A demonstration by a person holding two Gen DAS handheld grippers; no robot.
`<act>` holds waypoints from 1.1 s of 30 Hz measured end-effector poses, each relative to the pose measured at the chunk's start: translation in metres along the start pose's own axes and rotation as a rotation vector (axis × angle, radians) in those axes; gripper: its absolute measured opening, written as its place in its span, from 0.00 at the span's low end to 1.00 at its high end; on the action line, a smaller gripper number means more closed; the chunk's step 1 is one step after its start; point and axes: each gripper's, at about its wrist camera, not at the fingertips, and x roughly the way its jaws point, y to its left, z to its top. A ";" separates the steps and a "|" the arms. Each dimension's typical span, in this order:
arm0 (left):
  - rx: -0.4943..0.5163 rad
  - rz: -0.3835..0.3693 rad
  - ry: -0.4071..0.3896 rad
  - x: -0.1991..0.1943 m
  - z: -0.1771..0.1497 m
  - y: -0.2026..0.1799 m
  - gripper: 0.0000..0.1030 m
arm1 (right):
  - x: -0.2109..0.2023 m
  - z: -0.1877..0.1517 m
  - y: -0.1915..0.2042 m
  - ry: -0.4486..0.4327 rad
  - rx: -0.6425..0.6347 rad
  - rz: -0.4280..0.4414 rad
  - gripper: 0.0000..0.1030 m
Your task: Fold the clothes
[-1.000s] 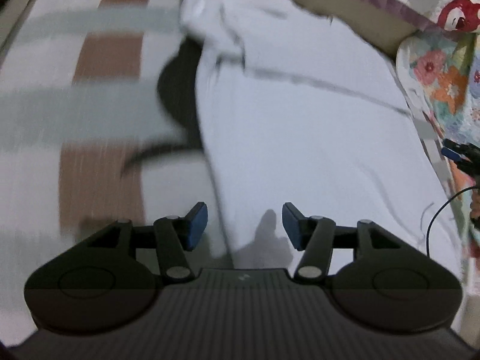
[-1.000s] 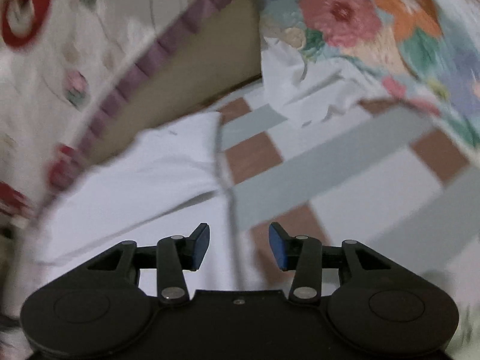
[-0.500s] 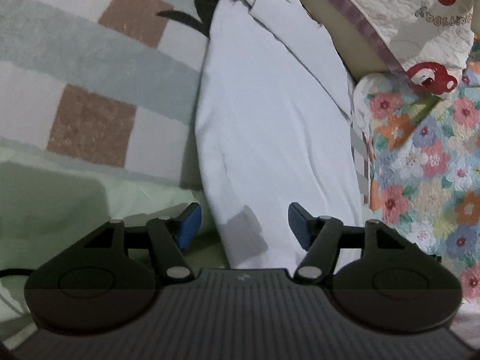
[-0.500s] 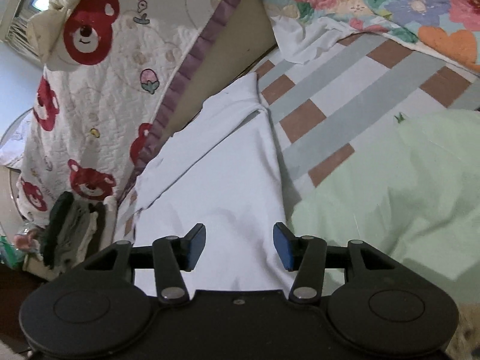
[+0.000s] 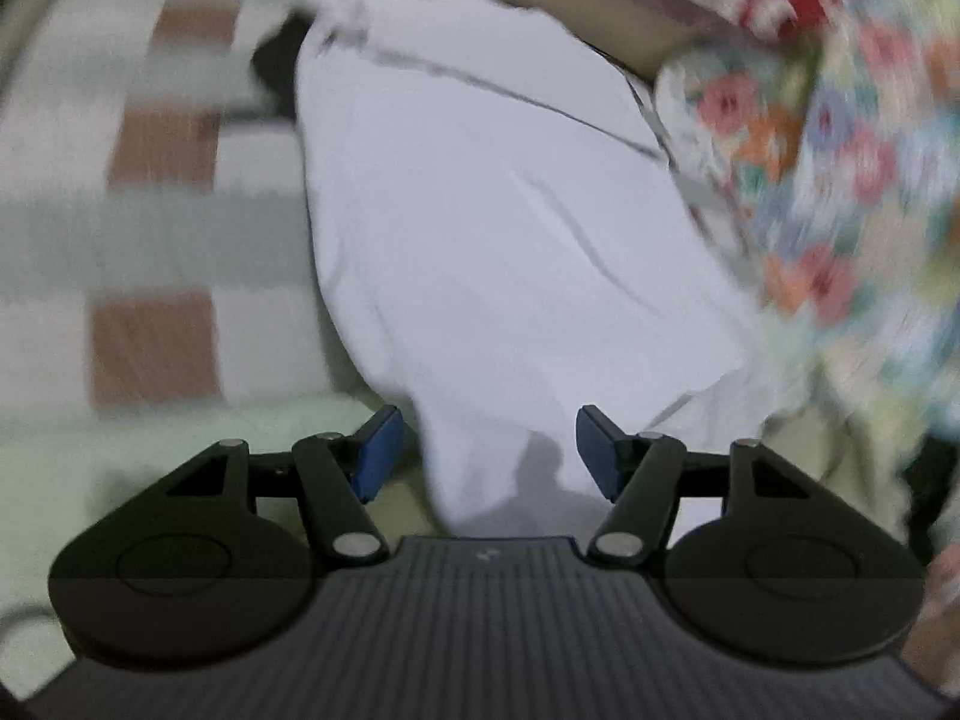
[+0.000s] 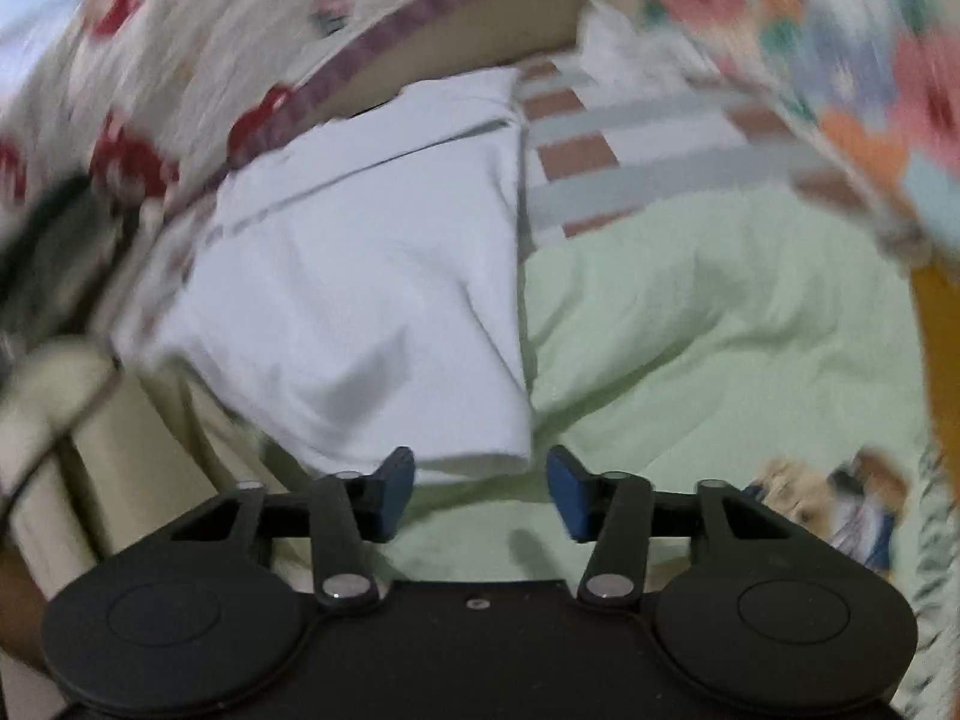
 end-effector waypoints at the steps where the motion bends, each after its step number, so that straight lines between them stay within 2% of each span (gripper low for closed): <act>1: 0.022 -0.012 -0.003 -0.004 0.000 -0.003 0.60 | 0.003 -0.004 0.001 0.002 -0.020 -0.012 0.42; 4: 0.065 -0.061 -0.021 -0.016 0.000 -0.012 0.59 | 0.012 -0.008 0.003 -0.012 -0.058 -0.054 0.41; 8: 0.131 -0.108 -0.045 -0.027 -0.002 -0.021 0.59 | 0.029 -0.008 0.006 -0.040 -0.116 -0.182 0.41; 11: 0.189 -0.113 -0.064 -0.035 -0.009 -0.030 0.58 | 0.033 -0.006 0.004 -0.079 -0.116 -0.176 0.40; 12: 0.213 -0.114 -0.067 -0.039 -0.012 -0.033 0.58 | 0.032 -0.005 0.004 -0.103 -0.107 -0.162 0.30; 13: 0.237 -0.112 -0.069 -0.044 -0.015 -0.036 0.58 | 0.030 -0.003 0.003 -0.126 -0.097 -0.147 0.10; 14: 0.256 -0.113 -0.070 -0.048 -0.018 -0.038 0.58 | 0.029 -0.002 0.003 -0.150 -0.087 -0.132 0.04; 19: 0.347 -0.114 -0.059 -0.058 -0.032 -0.050 0.58 | 0.018 0.009 0.005 -0.262 -0.022 -0.114 0.03; 21: 0.419 -0.058 -0.028 -0.053 -0.036 -0.056 0.59 | 0.015 0.014 0.007 -0.291 -0.010 -0.118 0.03; 24: 0.459 0.043 0.005 -0.044 -0.039 -0.057 0.59 | 0.012 0.020 0.010 -0.310 -0.009 -0.120 0.03; 25: 0.447 0.051 0.006 -0.042 -0.038 -0.053 0.58 | 0.012 0.021 0.011 -0.314 -0.010 -0.121 0.03; 27: 0.423 0.053 0.006 -0.041 -0.036 -0.050 0.48 | 0.012 0.022 0.011 -0.320 -0.007 -0.121 0.03; 28: 0.410 0.050 0.005 -0.041 -0.036 -0.049 0.36 | 0.011 0.022 0.011 -0.322 -0.004 -0.120 0.03; 30: 0.399 0.036 -0.001 -0.041 -0.036 -0.050 0.35 | 0.011 0.023 0.010 -0.320 -0.003 -0.122 0.03; 33: 0.427 0.076 -0.023 -0.041 -0.037 -0.057 0.35 | 0.014 0.022 0.009 -0.313 0.006 -0.125 0.03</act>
